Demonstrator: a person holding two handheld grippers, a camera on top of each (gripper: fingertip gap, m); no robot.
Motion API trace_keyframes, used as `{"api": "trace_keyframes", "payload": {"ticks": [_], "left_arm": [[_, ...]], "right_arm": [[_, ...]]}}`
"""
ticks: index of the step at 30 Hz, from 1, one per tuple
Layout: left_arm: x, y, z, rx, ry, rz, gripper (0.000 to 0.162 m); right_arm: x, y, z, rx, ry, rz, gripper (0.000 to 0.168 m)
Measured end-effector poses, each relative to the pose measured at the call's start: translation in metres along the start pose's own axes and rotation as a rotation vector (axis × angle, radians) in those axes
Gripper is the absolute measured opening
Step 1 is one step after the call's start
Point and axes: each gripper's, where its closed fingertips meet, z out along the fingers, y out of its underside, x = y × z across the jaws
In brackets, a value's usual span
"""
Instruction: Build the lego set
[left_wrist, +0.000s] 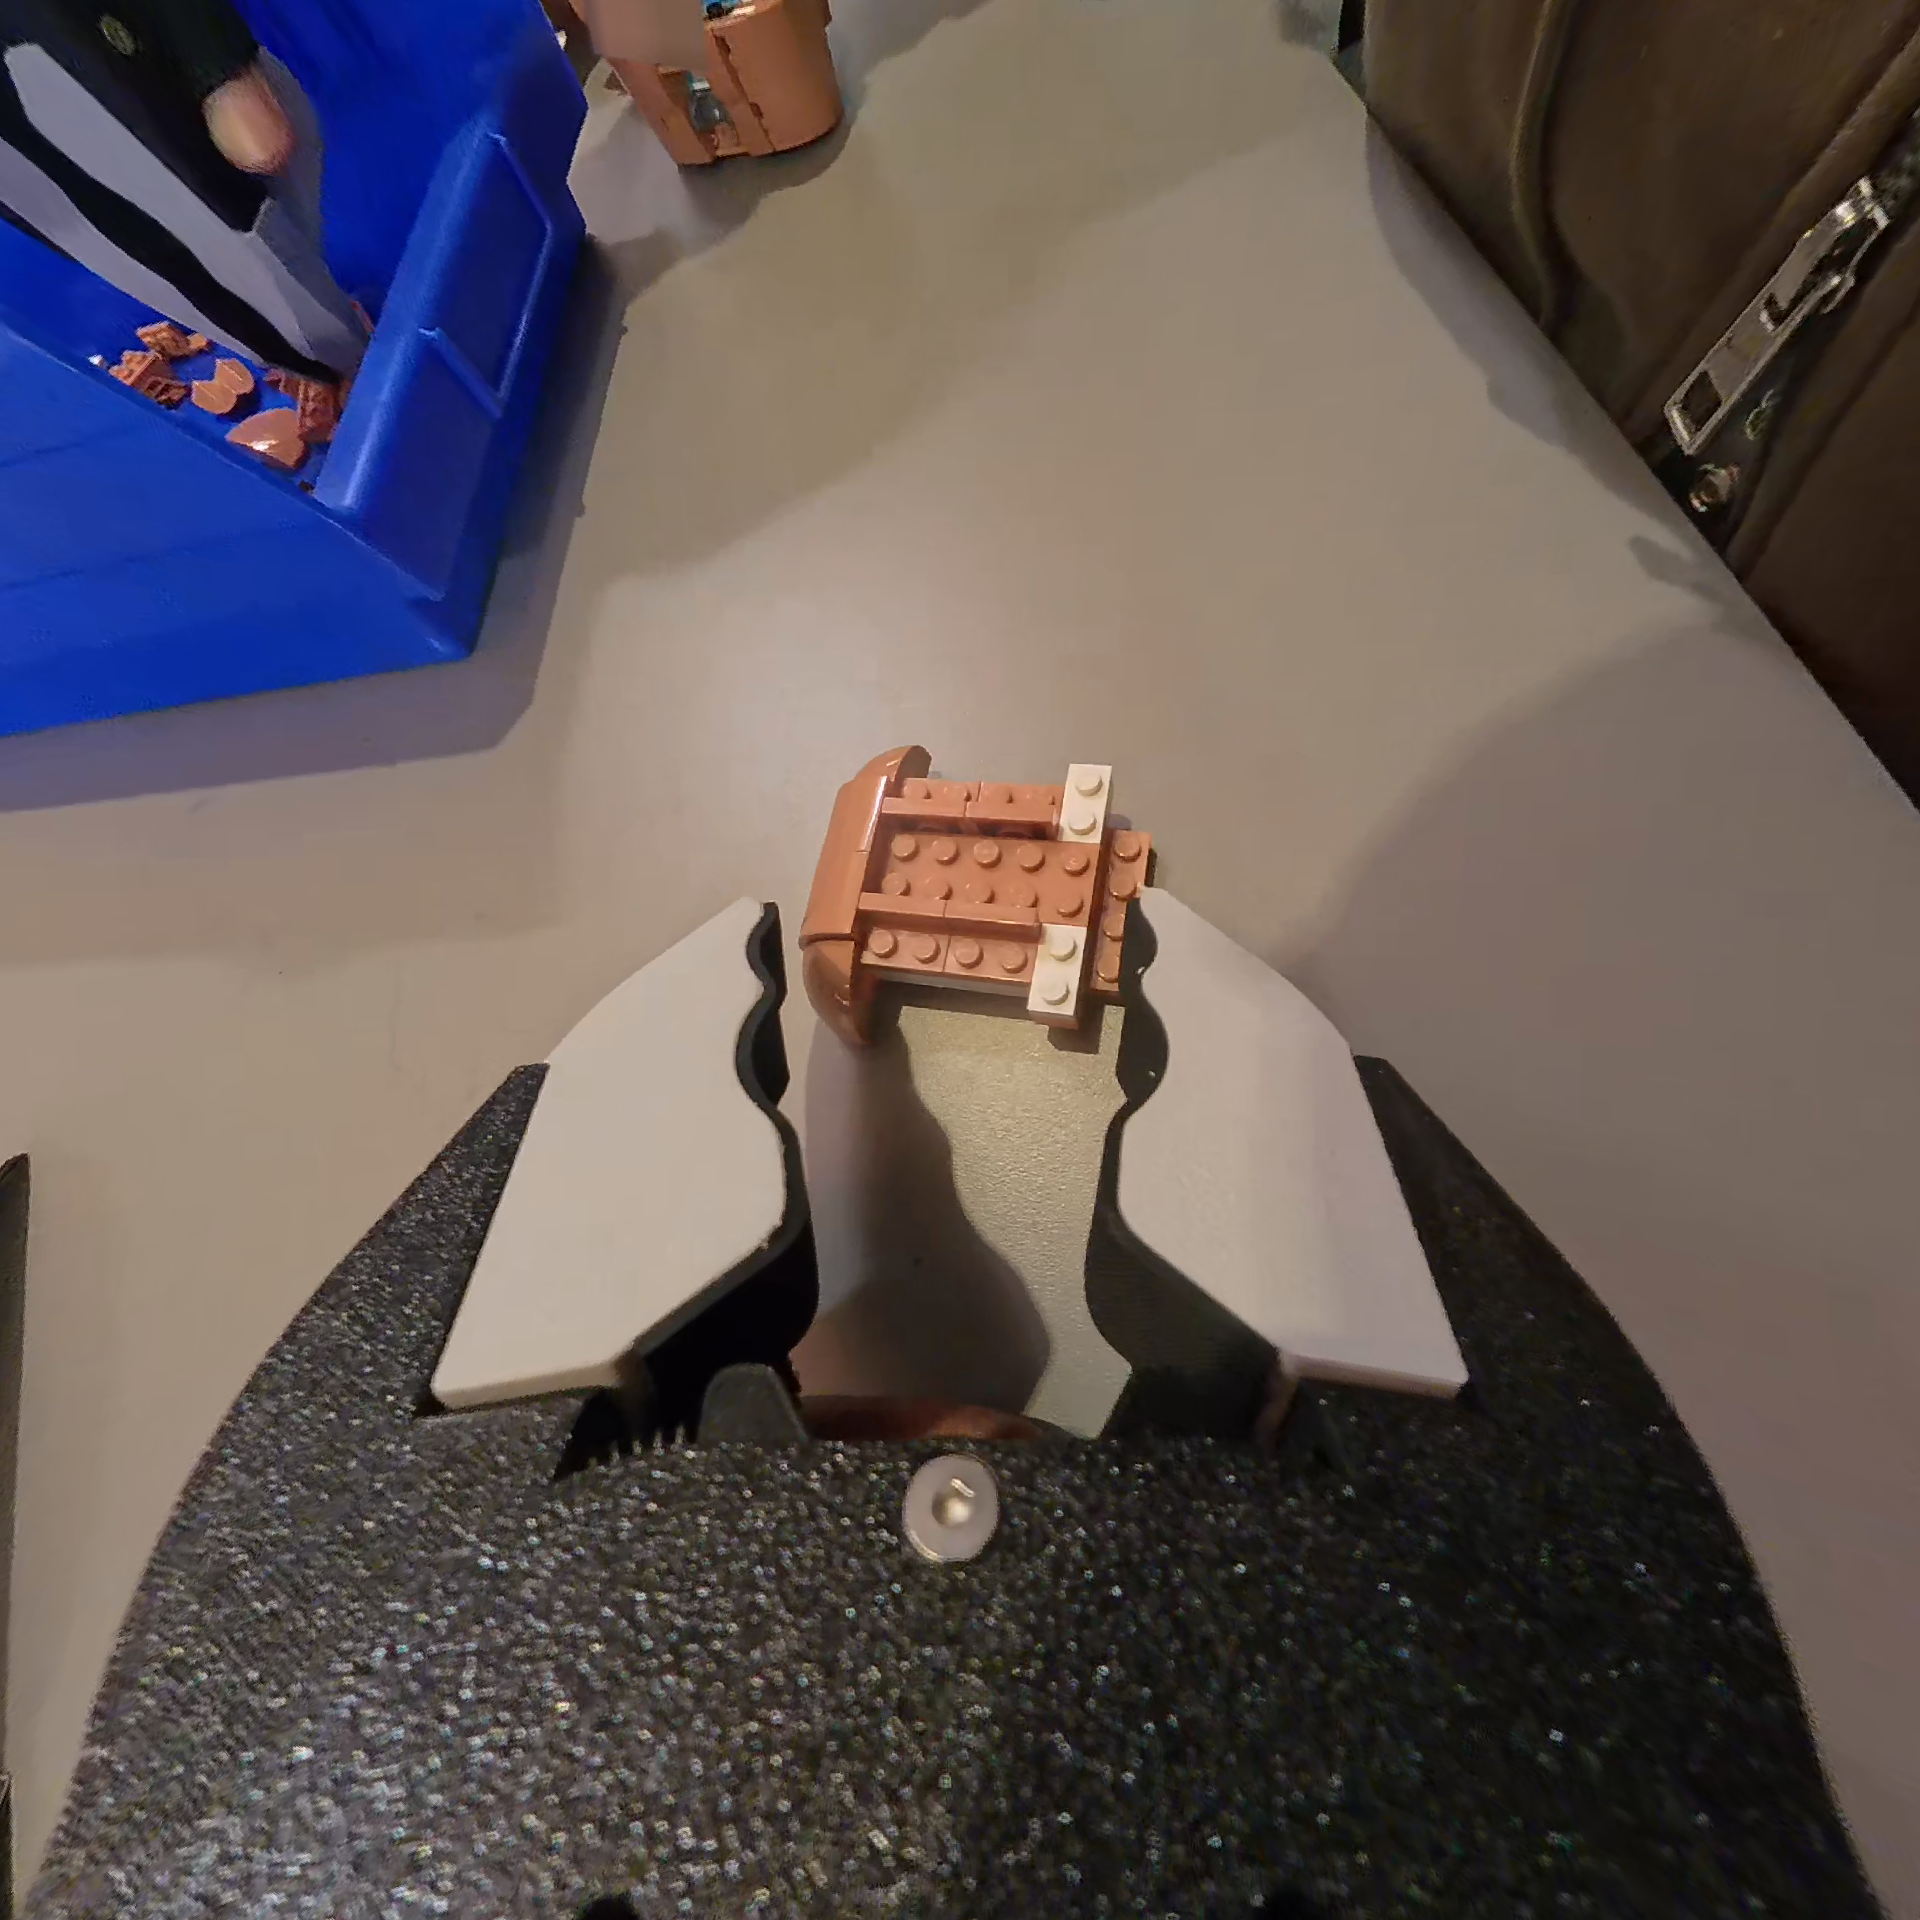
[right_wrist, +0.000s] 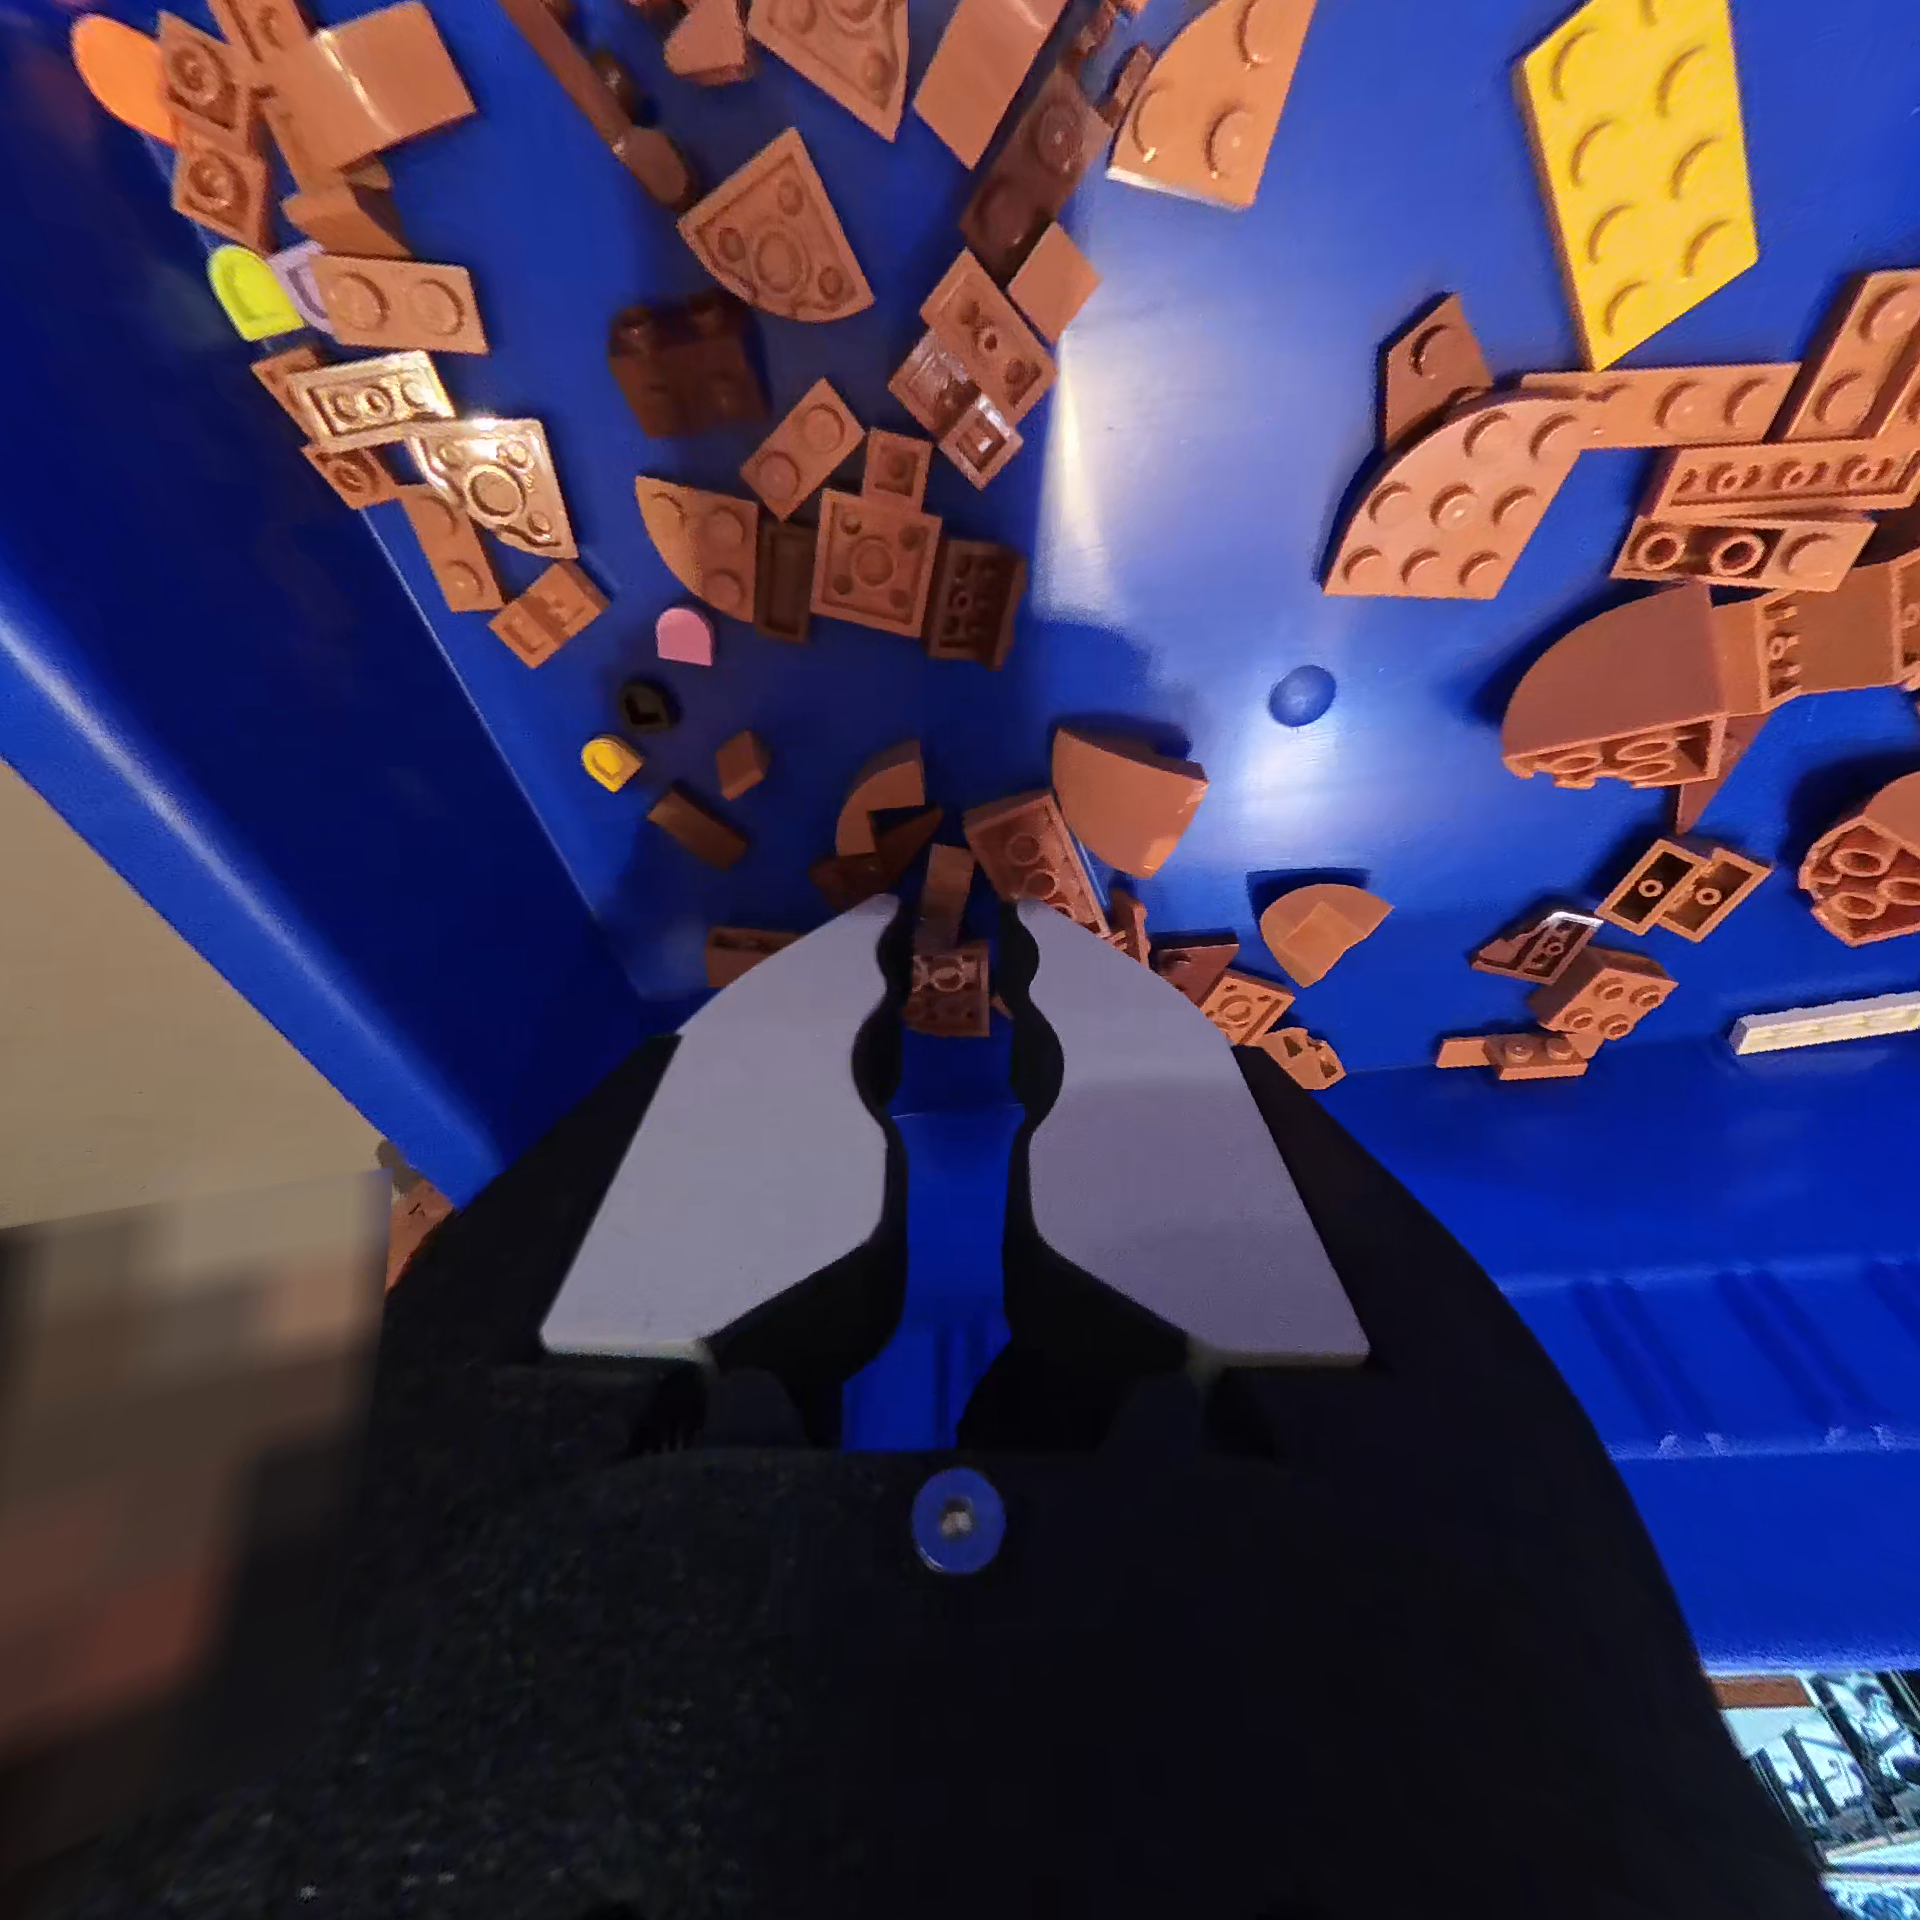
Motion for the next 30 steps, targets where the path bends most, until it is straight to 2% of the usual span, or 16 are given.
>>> {"api": "trace_keyframes", "payload": {"ticks": [9, 15, 21, 27, 30], "left_arm": [[0.000, 0.000, 0.000, 0.002, -0.002, 0.003, 0.062], [0.000, 0.000, 0.000, 0.001, -0.001, 0.001, 0.062], [0.000, 0.000, -0.001, 0.002, -0.003, 0.004, 0.062], [0.000, 0.000, 0.000, 0.003, -0.004, 0.005, 0.062], [0.000, 0.000, -0.001, 0.004, -0.004, 0.005, 0.062]], "right_arm": [[-0.003, 0.001, 0.000, 0.008, 0.039, -0.013, 0.020], [0.002, 0.001, 0.001, -0.004, 0.095, -0.028, 0.010], [0.001, 0.001, 0.001, 0.013, 0.102, -0.034, 0.009], [-0.009, -0.002, -0.021, 0.149, 0.089, -0.038, 0.009], [-0.033, -0.009, -0.045, 0.284, 0.080, -0.069, 0.009]]}}
